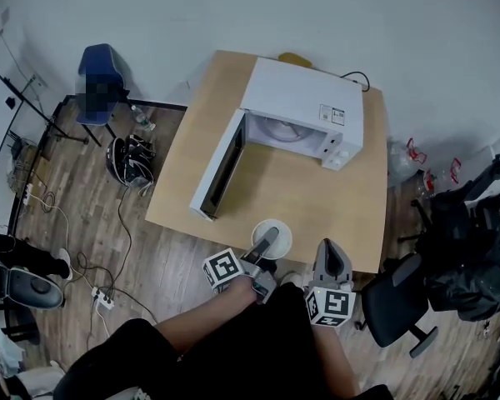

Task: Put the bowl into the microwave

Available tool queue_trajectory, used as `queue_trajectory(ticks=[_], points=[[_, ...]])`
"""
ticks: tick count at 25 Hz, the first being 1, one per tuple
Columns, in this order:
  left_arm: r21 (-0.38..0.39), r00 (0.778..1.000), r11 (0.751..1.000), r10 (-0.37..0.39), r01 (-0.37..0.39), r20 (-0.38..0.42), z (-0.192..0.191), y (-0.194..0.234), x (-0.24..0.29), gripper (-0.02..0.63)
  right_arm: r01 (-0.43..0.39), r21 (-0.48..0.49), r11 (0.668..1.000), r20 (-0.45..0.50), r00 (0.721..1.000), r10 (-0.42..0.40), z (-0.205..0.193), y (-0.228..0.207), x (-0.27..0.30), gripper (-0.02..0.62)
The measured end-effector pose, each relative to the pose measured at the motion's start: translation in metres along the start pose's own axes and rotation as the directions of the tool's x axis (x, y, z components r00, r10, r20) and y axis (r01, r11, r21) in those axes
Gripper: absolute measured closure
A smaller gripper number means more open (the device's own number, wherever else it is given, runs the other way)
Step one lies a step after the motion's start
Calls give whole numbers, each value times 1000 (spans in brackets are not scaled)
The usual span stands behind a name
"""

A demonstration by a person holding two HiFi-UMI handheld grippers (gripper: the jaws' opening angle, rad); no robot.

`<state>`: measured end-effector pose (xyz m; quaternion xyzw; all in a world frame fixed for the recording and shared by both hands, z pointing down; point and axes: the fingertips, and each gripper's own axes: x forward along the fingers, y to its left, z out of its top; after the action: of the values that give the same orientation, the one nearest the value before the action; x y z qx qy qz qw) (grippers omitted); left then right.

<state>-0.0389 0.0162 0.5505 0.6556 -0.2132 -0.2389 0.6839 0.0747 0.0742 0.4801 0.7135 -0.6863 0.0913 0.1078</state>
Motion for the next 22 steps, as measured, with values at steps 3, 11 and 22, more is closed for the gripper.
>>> queue_trajectory(ticks=[3, 11, 22], points=[[-5, 999, 1000, 31, -31, 27, 11, 8, 12, 389, -24, 1, 1000, -13, 1000, 24, -4, -2, 13, 535], [33, 990, 996, 80, -84, 118, 60, 26, 66, 388, -100, 19, 995, -4, 995, 100, -4, -26, 81, 535], [36, 973, 994, 91, -101, 212, 129, 56, 171, 388, -220, 67, 973, -5, 975, 221, 10, -55, 187, 535]])
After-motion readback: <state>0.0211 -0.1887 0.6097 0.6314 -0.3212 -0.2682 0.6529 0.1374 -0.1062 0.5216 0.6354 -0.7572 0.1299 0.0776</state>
